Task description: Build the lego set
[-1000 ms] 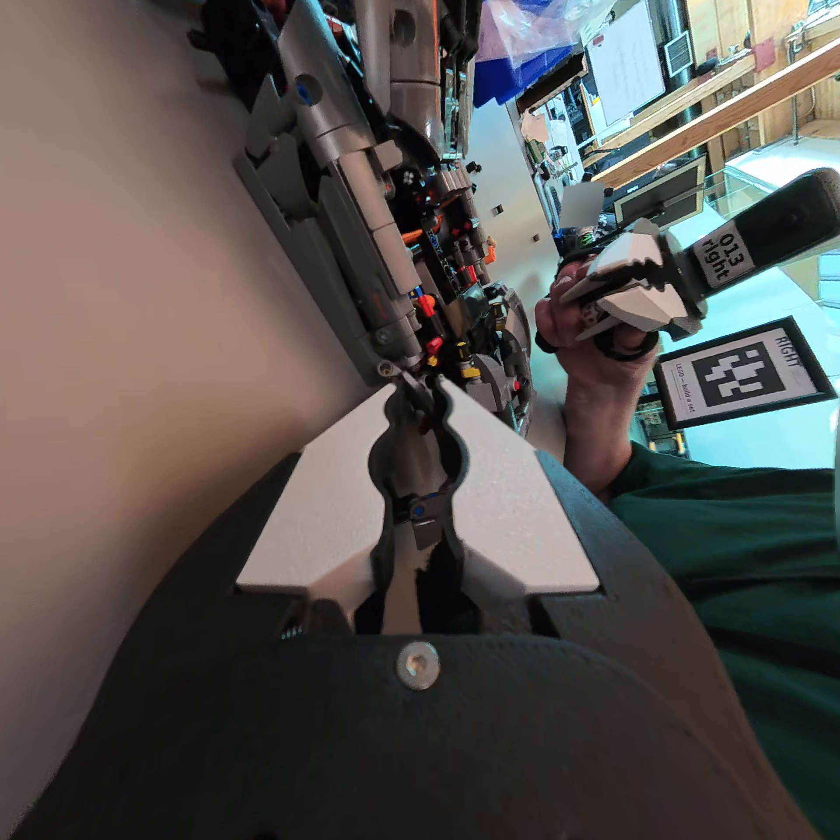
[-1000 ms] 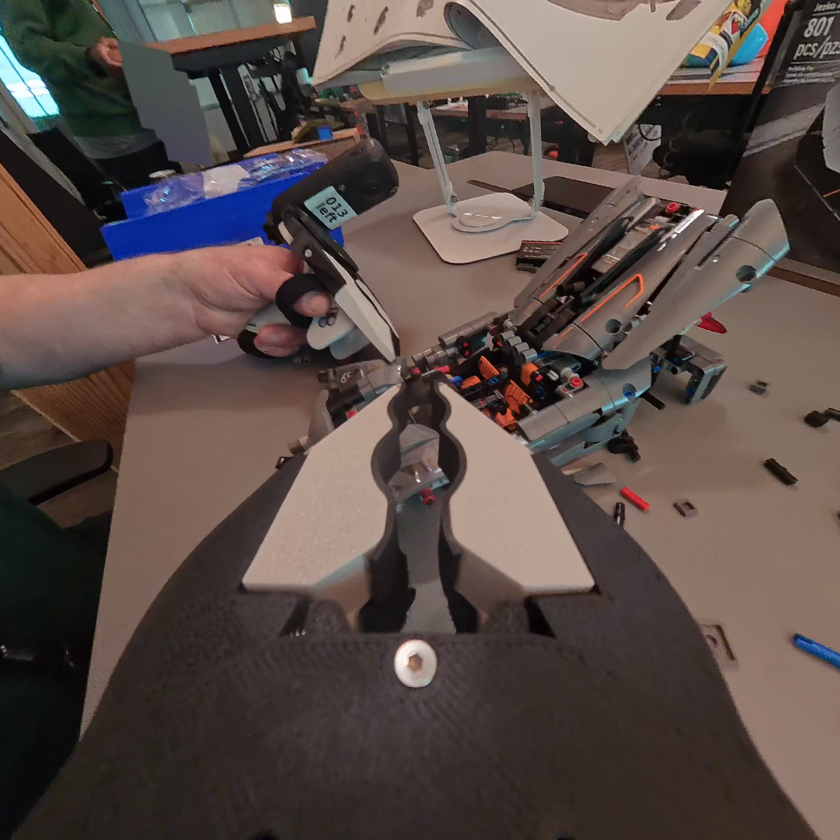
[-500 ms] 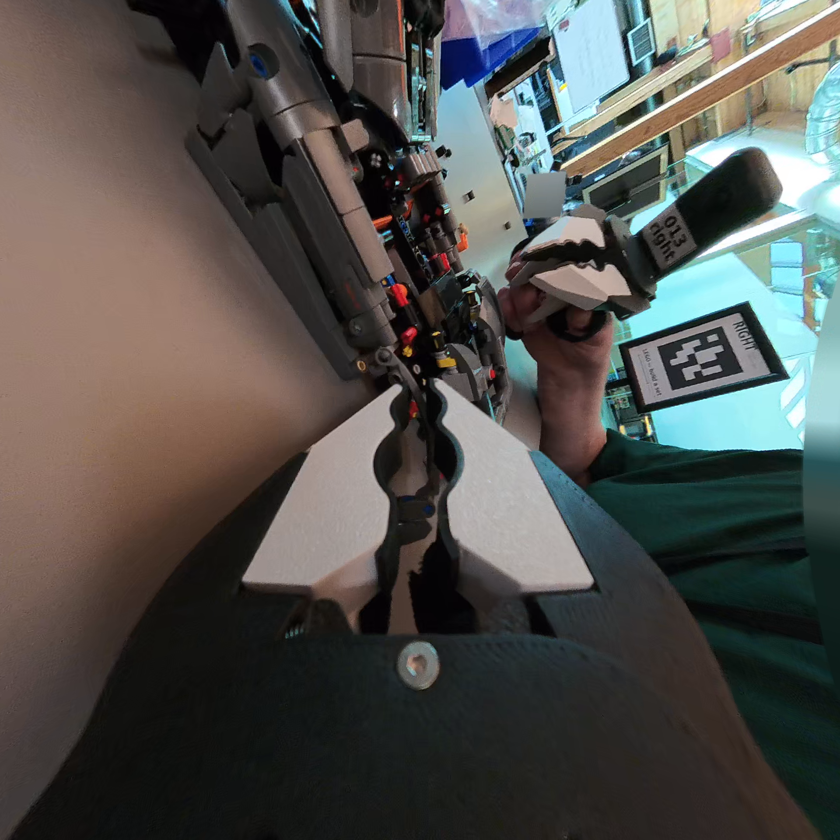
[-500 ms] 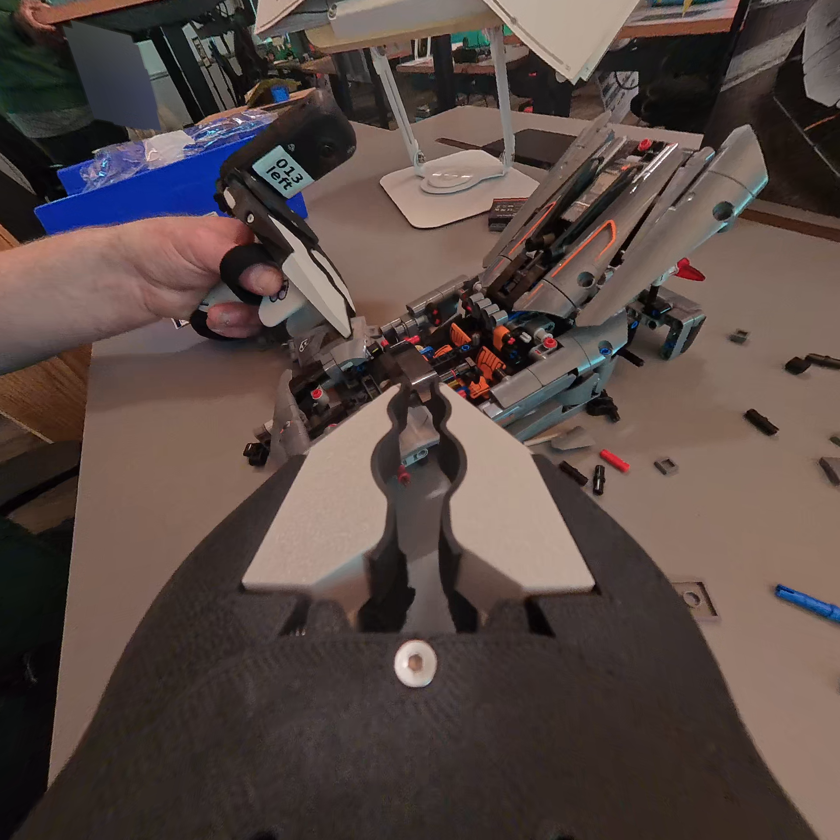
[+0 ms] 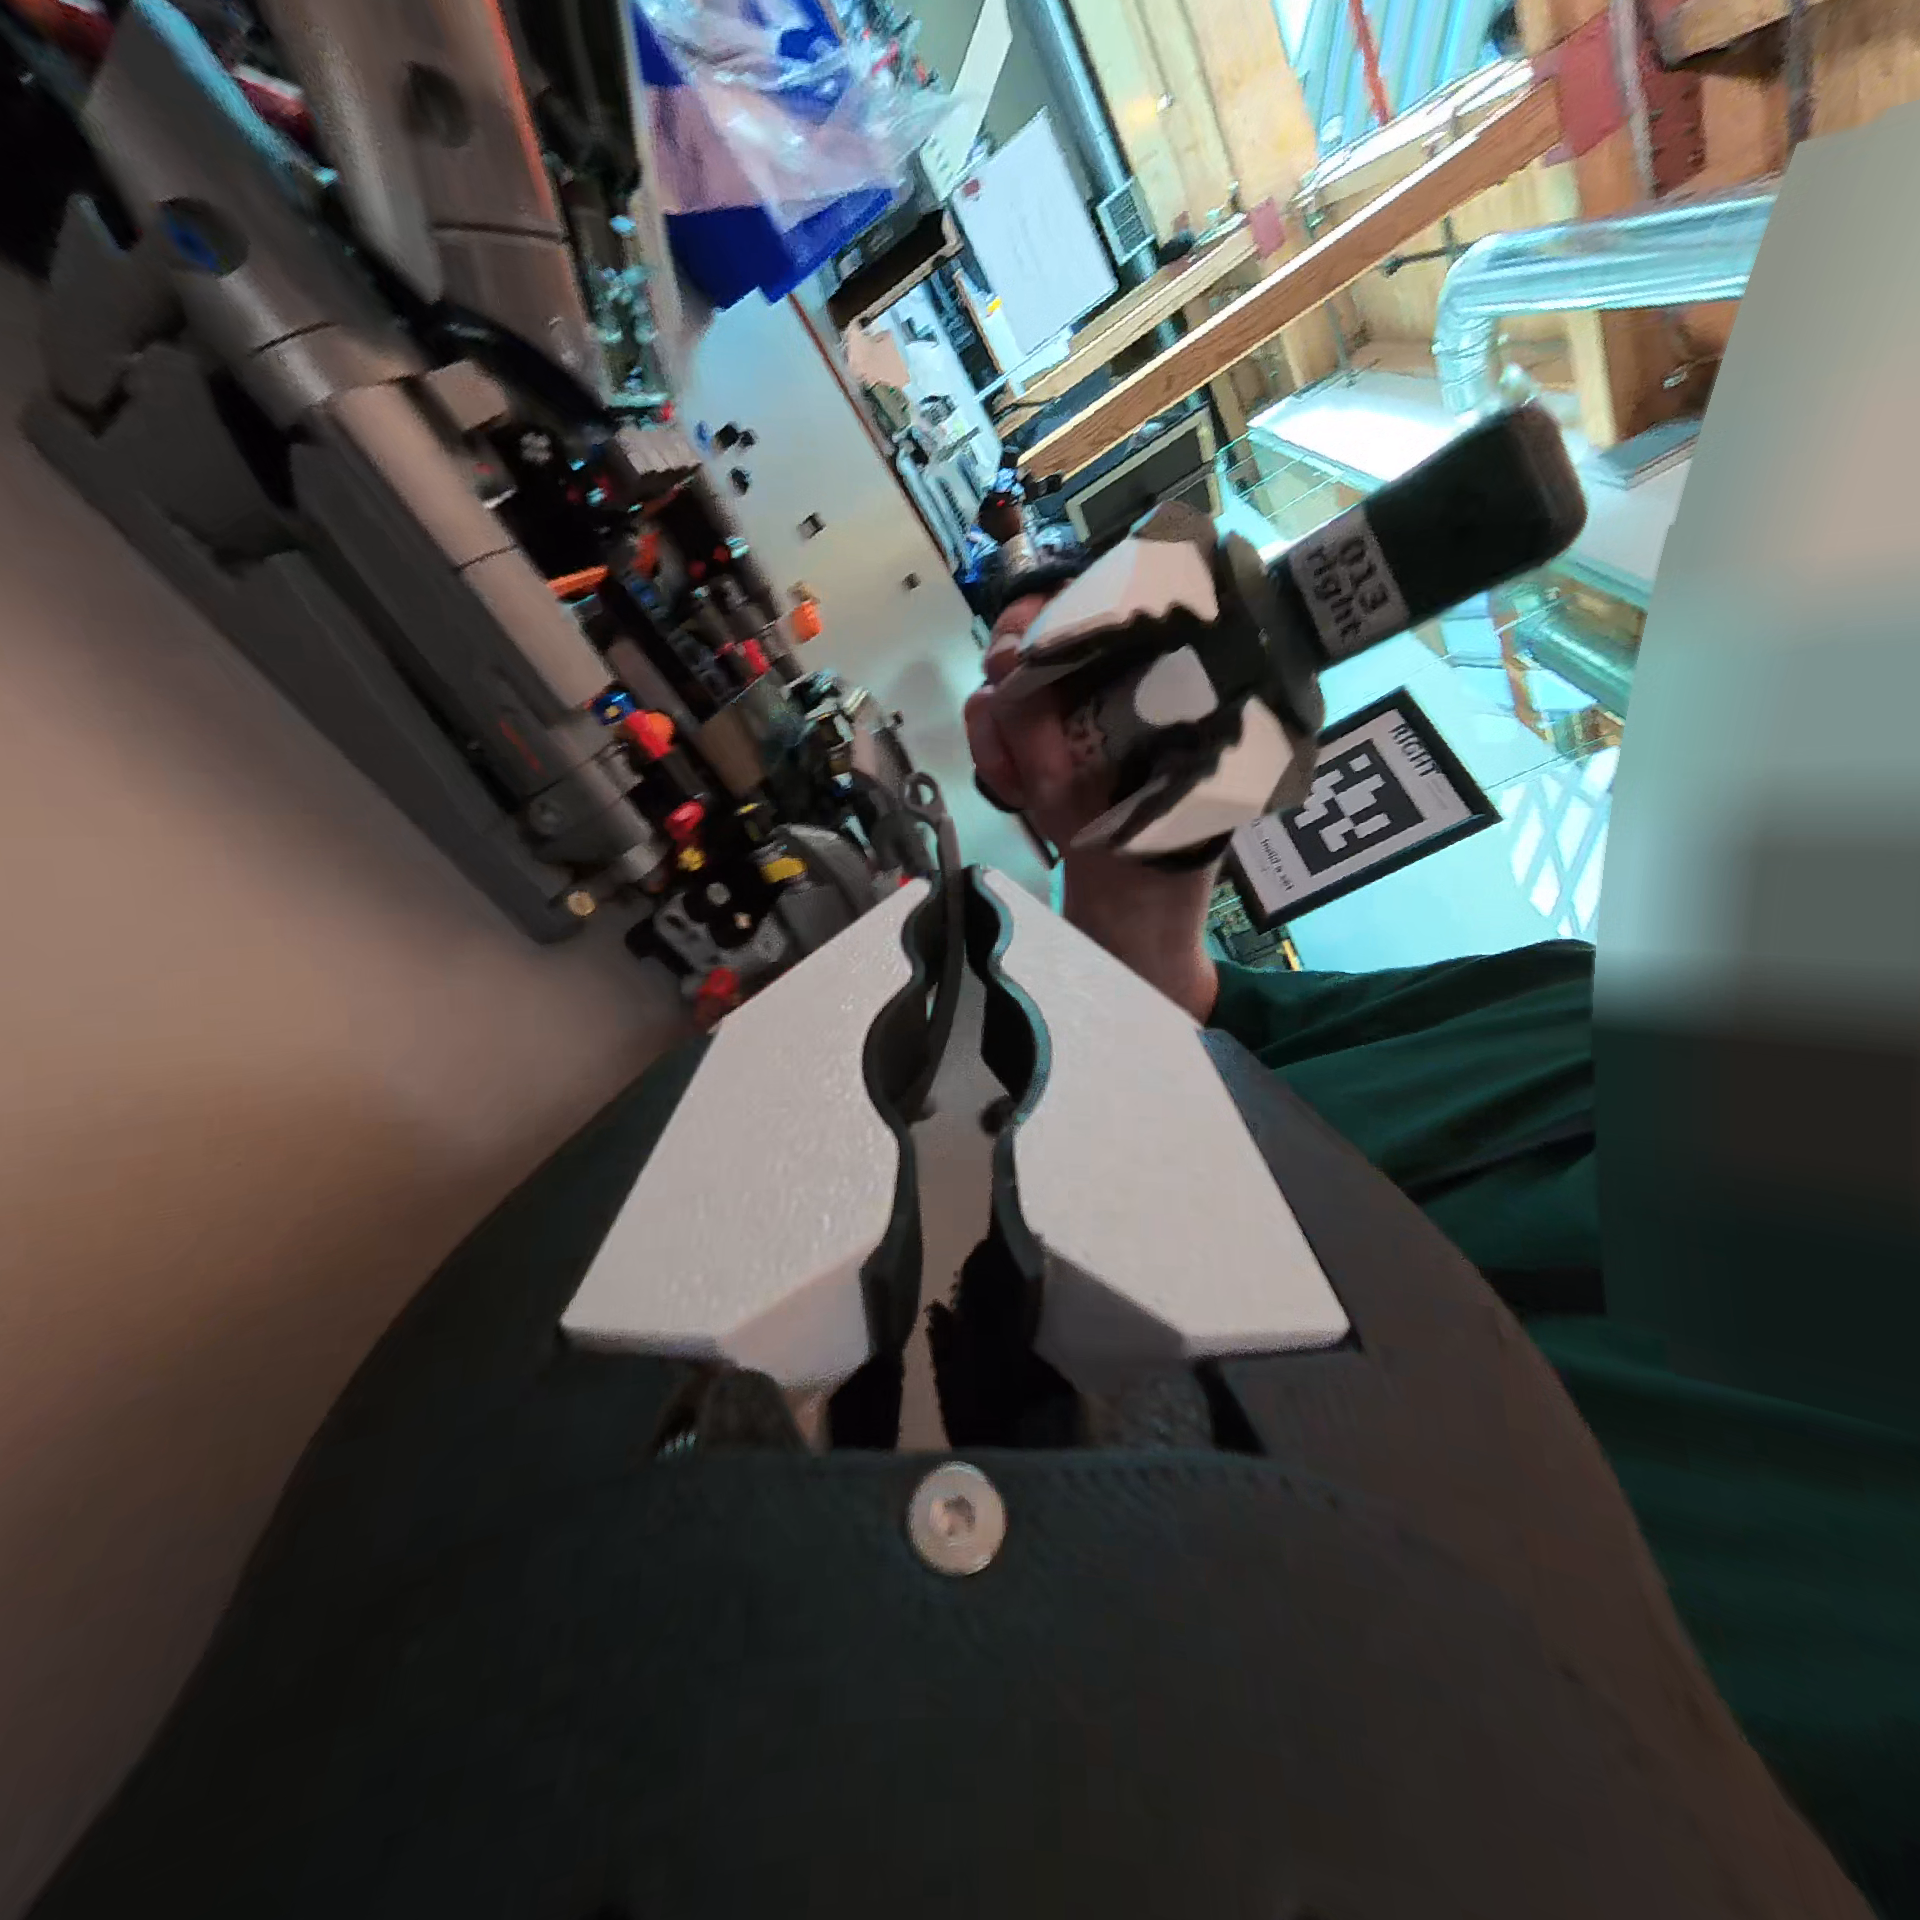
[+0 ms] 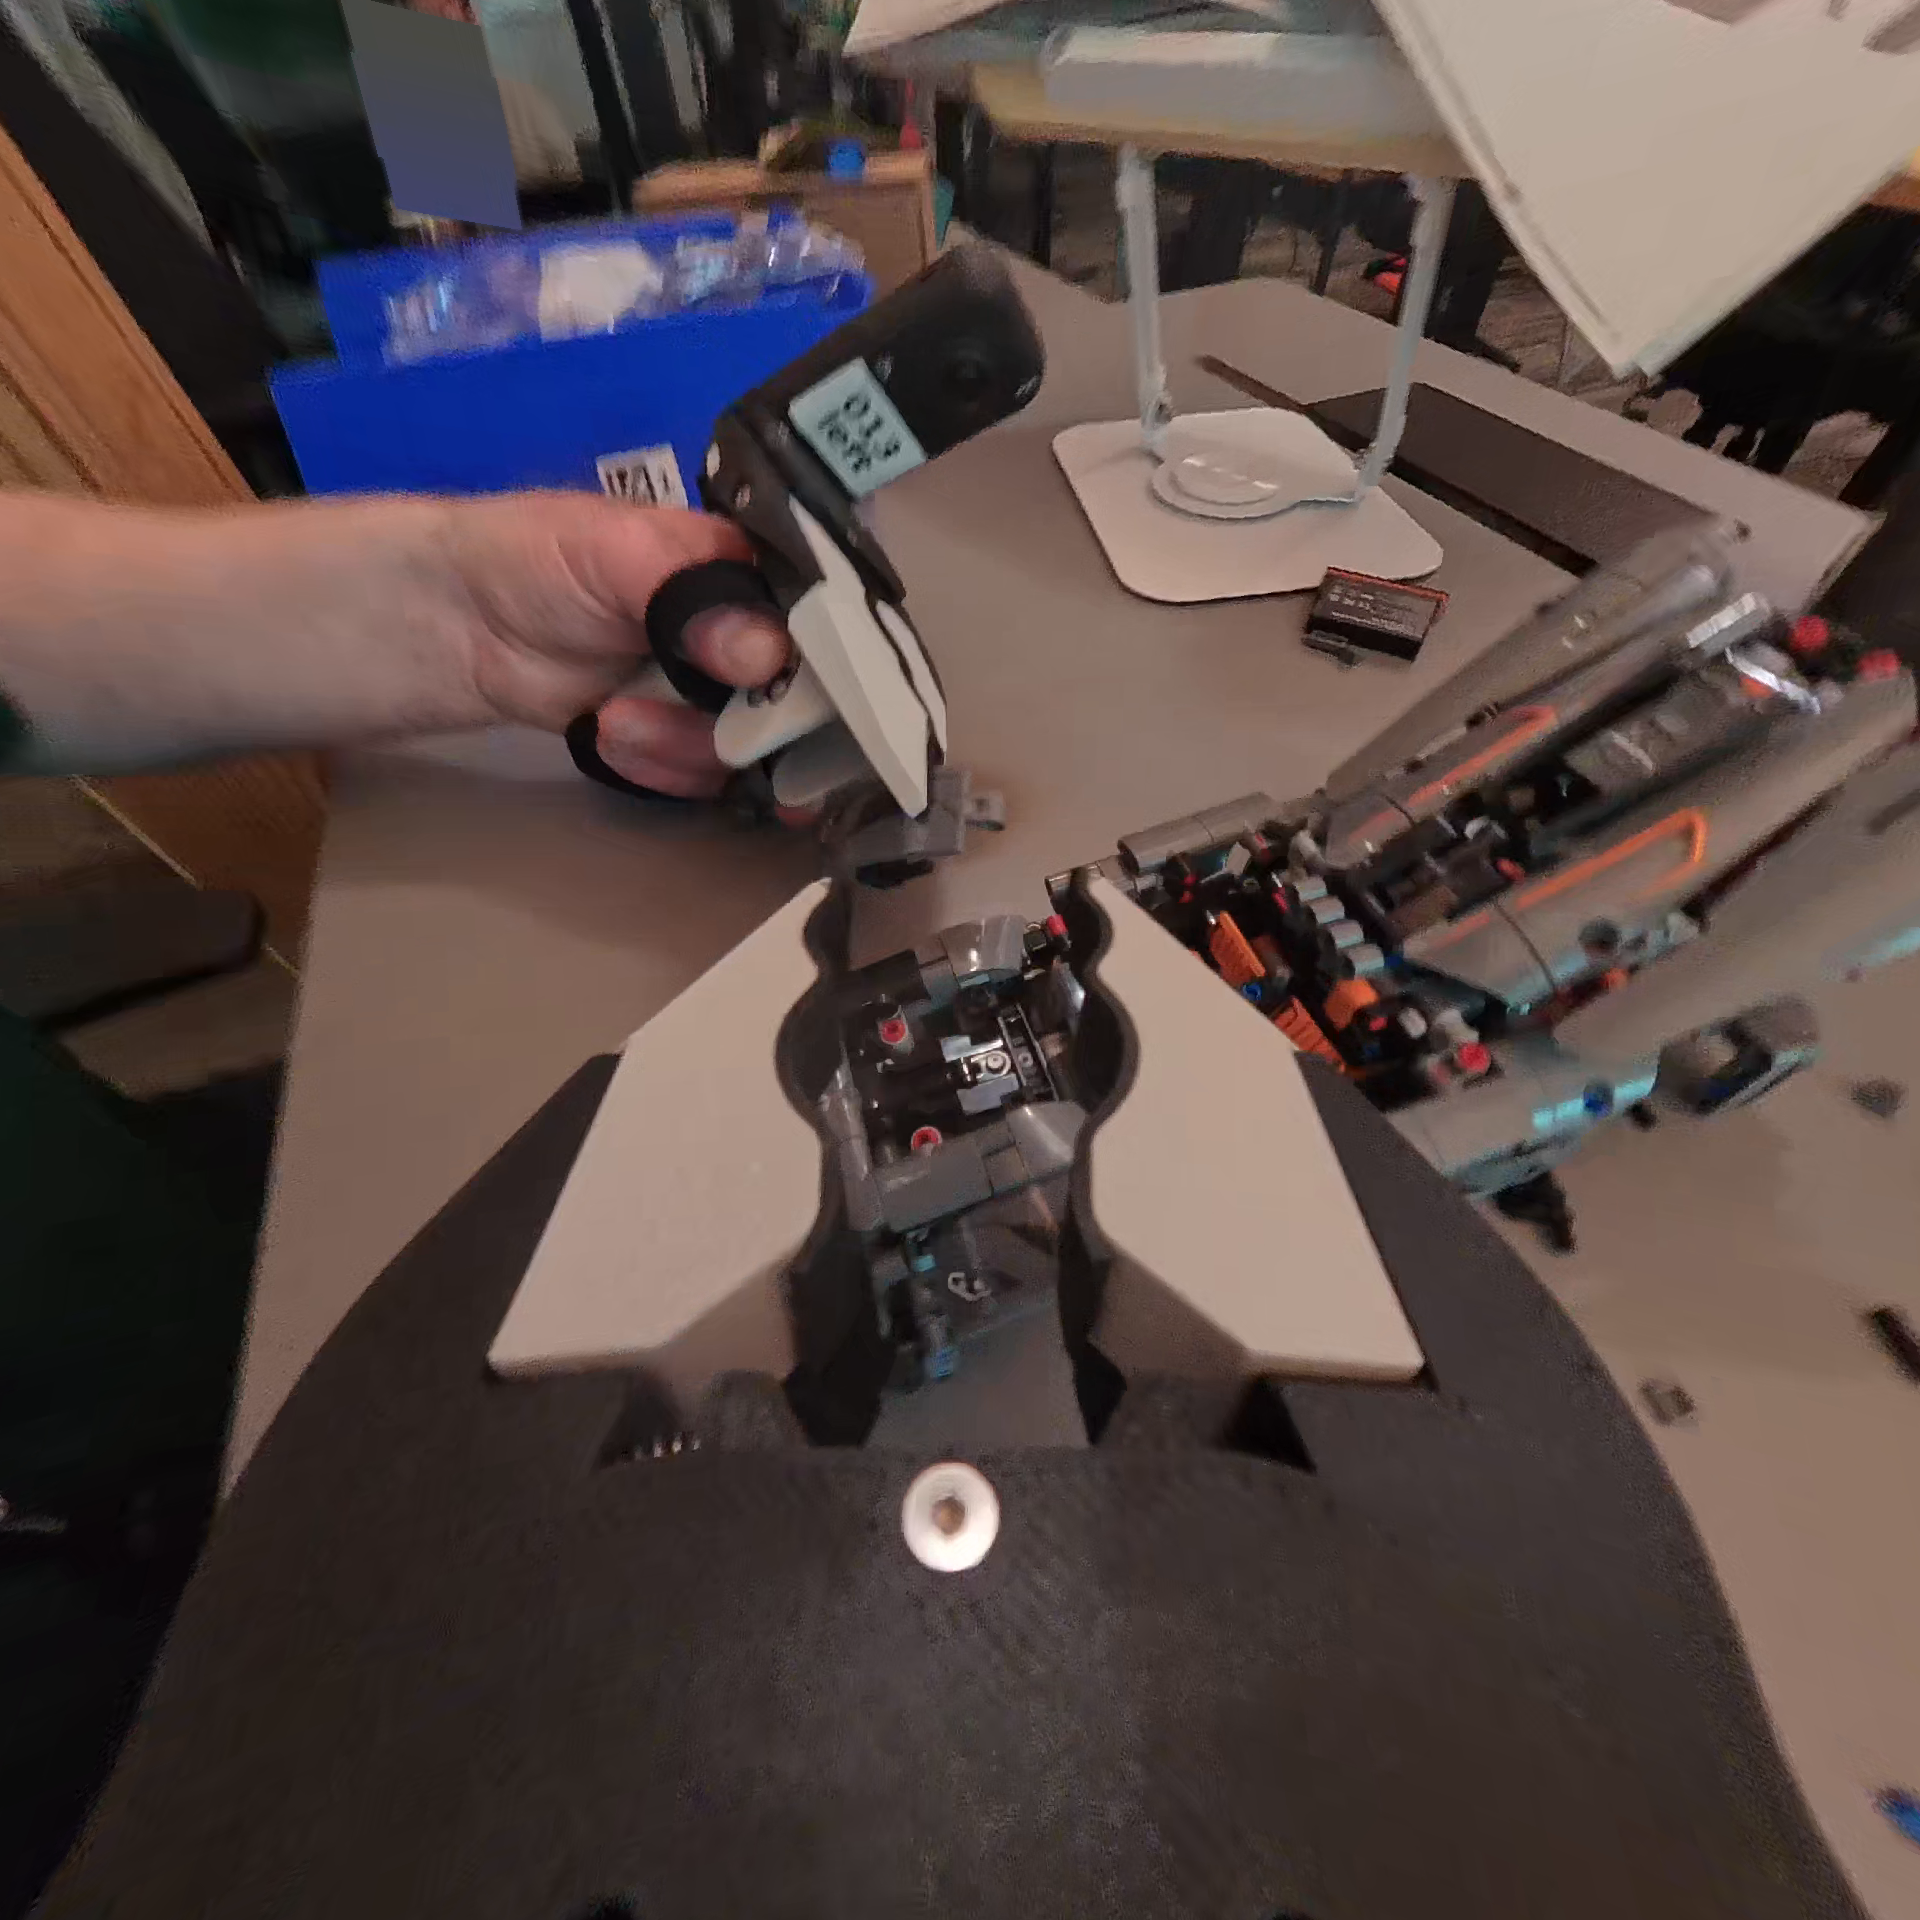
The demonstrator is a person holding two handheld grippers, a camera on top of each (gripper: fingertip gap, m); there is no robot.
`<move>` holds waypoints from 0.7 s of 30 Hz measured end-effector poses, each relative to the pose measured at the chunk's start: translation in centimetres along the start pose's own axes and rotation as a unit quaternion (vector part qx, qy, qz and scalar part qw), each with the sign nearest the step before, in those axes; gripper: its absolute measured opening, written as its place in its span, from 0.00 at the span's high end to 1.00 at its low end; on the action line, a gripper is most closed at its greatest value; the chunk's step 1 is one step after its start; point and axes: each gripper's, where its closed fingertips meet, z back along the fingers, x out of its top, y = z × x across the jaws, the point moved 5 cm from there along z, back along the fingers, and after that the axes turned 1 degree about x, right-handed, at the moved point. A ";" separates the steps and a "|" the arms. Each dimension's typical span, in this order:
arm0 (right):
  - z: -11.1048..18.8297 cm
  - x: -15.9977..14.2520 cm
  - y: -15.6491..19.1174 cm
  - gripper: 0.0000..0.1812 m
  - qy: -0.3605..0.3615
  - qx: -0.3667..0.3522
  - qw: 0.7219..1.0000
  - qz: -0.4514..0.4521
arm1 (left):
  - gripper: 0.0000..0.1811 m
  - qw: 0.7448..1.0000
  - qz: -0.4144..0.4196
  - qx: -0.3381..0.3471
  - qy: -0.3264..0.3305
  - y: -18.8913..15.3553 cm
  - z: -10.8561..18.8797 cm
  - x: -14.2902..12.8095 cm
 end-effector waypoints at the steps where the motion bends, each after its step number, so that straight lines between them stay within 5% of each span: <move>1: -0.7 0.1 0.4 0.75 0.021 -0.016 0.999 0.044 | 1.00 1.000 -0.001 -0.009 -0.009 -0.5 0.0 0.2; 4: -2.2 0.9 1.8 0.74 0.055 -0.100 0.971 0.208 | 1.00 0.997 0.002 -0.048 -0.058 -2.1 0.5 1.2; 7: -3.2 0.9 3.4 0.75 0.083 -0.194 0.879 0.427 | 1.00 0.992 0.030 -0.079 -0.090 -2.9 0.8 1.5; 11: -4.2 1.3 5.5 0.79 0.078 -0.250 0.775 0.576 | 1.00 0.989 0.060 -0.103 -0.092 -3.2 0.4 0.7; 16: -4.6 1.1 6.7 0.96 0.079 -0.234 0.737 0.629 | 1.00 0.981 0.085 -0.133 -0.110 -3.7 0.6 0.1; 21: -4.9 1.0 7.1 0.92 0.088 -0.225 0.720 0.651 | 1.00 0.978 0.108 -0.142 -0.107 -3.6 0.8 -0.7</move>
